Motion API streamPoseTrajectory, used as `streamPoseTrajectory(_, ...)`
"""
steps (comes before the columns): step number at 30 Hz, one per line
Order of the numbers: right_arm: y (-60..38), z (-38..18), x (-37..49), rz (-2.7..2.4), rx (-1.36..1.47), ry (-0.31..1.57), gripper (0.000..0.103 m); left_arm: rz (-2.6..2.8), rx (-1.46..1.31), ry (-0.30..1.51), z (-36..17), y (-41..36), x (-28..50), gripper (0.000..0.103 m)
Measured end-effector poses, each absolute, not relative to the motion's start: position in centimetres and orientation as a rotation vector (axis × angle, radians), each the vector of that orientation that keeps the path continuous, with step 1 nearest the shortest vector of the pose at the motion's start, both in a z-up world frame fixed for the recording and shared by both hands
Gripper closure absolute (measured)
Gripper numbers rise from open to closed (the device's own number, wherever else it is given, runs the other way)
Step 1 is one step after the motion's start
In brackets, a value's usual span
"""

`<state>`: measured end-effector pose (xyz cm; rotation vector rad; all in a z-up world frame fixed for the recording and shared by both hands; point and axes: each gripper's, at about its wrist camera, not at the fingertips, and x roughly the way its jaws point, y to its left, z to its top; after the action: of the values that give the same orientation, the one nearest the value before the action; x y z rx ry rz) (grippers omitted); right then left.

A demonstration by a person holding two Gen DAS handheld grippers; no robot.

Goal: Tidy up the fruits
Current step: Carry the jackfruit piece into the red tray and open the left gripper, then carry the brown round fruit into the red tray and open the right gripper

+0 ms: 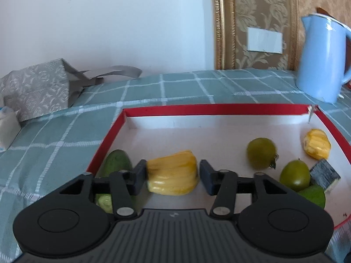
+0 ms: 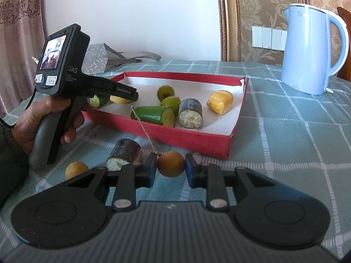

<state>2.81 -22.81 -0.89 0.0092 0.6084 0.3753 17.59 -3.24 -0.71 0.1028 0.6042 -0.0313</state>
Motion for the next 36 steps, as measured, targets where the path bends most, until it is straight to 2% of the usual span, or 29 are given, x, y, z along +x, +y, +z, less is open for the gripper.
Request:
streamPoseTrajectory(1, -22.8, -0.9, 2.8, 0.375, 0.007, 0.608, 0.077, -0.034, 0.113, 0.601, -0.8, -3.4, 17.5, 0.028)
streamPoseTrajectory(2, -22.8, -0.9, 2.8, 0.375, 0.006, 0.608, 0.077, -0.037, 0.123, 0.599, -0.9, -3.6, 17.4, 0.019)
streamPoseTrajectory(15, -22.7, -0.9, 2.7, 0.376, -0.006, 0.610, 0.077, -0.043, 0.087, 0.573, -0.6, -2.9, 15.3, 0.019)
streamPoseTrajectory(24, -22.4, -1.0, 2.8, 0.374, -0.019, 0.616, 0.077, -0.041, 0.046, 0.476, 1.0, -2.1, 10.8, 0.019)
streamPoseTrajectory(36, -22.2, -1.3, 2.8, 0.369, -0.030, 0.625, 0.077, -0.063, -0.060, 0.559, -0.3, 0.5, 4.5, 0.019)
